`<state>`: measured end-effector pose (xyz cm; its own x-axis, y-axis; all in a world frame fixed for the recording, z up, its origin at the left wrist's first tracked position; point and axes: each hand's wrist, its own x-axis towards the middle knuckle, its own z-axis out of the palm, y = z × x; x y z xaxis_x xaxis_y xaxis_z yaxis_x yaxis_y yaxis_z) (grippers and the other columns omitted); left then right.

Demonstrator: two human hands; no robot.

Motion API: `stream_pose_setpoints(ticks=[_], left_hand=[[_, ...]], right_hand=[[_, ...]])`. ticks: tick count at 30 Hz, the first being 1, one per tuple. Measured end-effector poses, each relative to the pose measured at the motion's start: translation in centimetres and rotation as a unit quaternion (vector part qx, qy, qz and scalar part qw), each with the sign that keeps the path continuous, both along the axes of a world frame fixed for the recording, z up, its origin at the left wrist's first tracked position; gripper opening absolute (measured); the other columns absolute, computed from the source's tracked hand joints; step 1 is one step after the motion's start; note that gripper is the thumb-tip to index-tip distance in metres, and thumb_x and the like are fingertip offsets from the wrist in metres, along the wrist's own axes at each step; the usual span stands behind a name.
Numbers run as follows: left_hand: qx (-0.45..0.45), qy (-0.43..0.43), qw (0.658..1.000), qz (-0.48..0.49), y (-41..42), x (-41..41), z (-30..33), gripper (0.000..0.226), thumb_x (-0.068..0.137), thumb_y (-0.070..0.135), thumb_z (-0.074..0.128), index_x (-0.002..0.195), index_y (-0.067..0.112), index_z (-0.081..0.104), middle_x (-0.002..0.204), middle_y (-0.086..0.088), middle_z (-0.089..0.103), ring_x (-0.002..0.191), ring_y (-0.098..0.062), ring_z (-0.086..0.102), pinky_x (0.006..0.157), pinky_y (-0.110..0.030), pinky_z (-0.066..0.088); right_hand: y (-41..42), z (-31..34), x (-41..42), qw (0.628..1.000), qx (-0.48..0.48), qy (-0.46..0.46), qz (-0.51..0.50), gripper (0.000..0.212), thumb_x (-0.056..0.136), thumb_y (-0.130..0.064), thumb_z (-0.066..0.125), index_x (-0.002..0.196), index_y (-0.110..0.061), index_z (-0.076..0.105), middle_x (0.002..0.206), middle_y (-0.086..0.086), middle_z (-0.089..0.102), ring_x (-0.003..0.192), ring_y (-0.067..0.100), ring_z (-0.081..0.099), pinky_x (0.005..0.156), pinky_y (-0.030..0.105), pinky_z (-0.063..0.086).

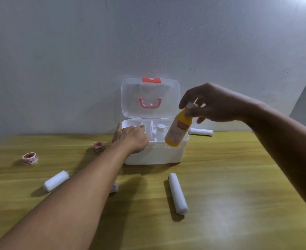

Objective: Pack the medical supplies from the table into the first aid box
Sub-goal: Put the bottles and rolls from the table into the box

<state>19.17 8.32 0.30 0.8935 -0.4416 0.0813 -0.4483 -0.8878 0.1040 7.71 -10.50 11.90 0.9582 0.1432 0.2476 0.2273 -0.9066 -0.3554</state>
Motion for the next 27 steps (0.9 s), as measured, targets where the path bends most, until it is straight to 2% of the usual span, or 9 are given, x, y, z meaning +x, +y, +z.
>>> stream_pose_setpoints(ticks=[3,6,8,11,14,19,21,24,27], left_hand=[[-0.004,0.007,1.0,0.0,0.1,0.0,0.0,0.057,0.091,0.014,0.022,0.147,0.014,0.033,0.147,-0.015,0.046,0.135,-0.03,0.041,0.12,-0.051,0.004],[0.002,0.009,1.0,0.009,-0.1,0.1,0.1,0.06,0.088,0.013,0.022,0.147,0.015,0.032,0.146,-0.016,0.046,0.135,-0.029,0.042,0.12,-0.05,0.003],[0.002,0.001,1.0,0.012,-0.1,0.1,0.0,0.06,0.088,0.013,0.022,0.147,0.016,0.033,0.147,-0.015,0.046,0.135,-0.029,0.042,0.121,-0.049,0.004],[0.002,-0.005,1.0,0.012,-0.1,0.3,-0.2,0.058,0.091,0.017,0.022,0.148,0.017,0.032,0.148,-0.014,0.045,0.136,-0.028,0.041,0.121,-0.049,0.004],[0.002,-0.004,1.0,0.011,-0.1,0.5,-0.3,0.056,0.094,0.021,0.021,0.149,0.018,0.031,0.15,-0.012,0.044,0.138,-0.028,0.04,0.122,-0.049,0.003],[0.013,-0.007,1.0,0.005,-0.1,0.6,-0.3,0.056,0.095,0.021,0.02,0.149,0.017,0.03,0.15,-0.011,0.044,0.139,-0.026,0.039,0.121,-0.049,0.002],[0.012,-0.008,1.0,0.006,-0.1,0.5,-0.3,0.056,0.094,0.02,0.02,0.149,0.018,0.03,0.15,-0.012,0.044,0.14,-0.026,0.038,0.121,-0.049,0.002],[0.009,-0.006,1.0,0.007,-0.1,0.4,-0.2,0.055,0.095,0.021,0.02,0.149,0.018,0.03,0.15,-0.013,0.043,0.14,-0.026,0.037,0.121,-0.049,0.002],[0.006,-0.006,1.0,0.004,-0.2,0.4,-0.1,0.055,0.096,0.022,0.021,0.15,0.018,0.029,0.15,-0.013,0.043,0.14,-0.026,0.036,0.121,-0.05,0.003]], right_hand=[[-0.7,0.2,1.2,0.998,0.009,-0.046,-0.049,0.021,0.085,-0.012,0.068,0.106,-0.018,0.066,0.1,0.001,0.064,0.075,0.023,0.072,0.063,0.041,0.063],[-0.4,-1.3,3.1,0.993,-0.026,-0.069,-0.087,0.021,0.087,-0.01,0.066,0.107,-0.016,0.066,0.106,0.002,0.063,0.072,0.019,0.068,0.06,0.031,0.057],[0.1,-2.9,4.4,0.991,-0.075,-0.069,-0.089,0.021,0.087,-0.01,0.064,0.107,-0.015,0.068,0.108,0.005,0.068,0.08,0.019,0.063,0.066,0.027,0.049],[0.6,-5.1,5.7,0.991,-0.101,-0.041,-0.082,0.022,0.087,-0.009,0.064,0.108,-0.012,0.068,0.106,0.008,0.07,0.087,0.021,0.063,0.073,0.028,0.054],[0.8,-6.6,6.5,0.992,-0.1,-0.009,-0.082,0.022,0.087,-0.008,0.065,0.109,-0.009,0.068,0.104,0.009,0.068,0.087,0.022,0.064,0.073,0.029,0.055],[0.0,-7.8,7.3,0.991,-0.087,-0.007,-0.098,0.023,0.084,-0.008,0.064,0.106,-0.012,0.068,0.105,0.015,0.069,0.089,0.029,0.066,0.079,0.043,0.059],[-0.3,-7.7,7.1,0.992,-0.074,-0.001,-0.1,0.026,0.082,-0.011,0.068,0.108,-0.011,0.067,0.105,0.013,0.069,0.088,0.028,0.065,0.078,0.04,0.059],[-0.6,-7.4,6.7,0.994,-0.046,0.013,-0.095,0.036,0.077,-0.015,0.077,0.111,-0.011,0.065,0.103,0.01,0.07,0.086,0.022,0.066,0.074,0.029,0.056],[-0.7,-7.5,6.5,0.995,-0.037,-0.004,-0.095,0.035,0.075,-0.015,0.079,0.108,-0.01,0.068,0.104,0.009,0.071,0.086,0.02,0.066,0.074,0.027,0.054]])
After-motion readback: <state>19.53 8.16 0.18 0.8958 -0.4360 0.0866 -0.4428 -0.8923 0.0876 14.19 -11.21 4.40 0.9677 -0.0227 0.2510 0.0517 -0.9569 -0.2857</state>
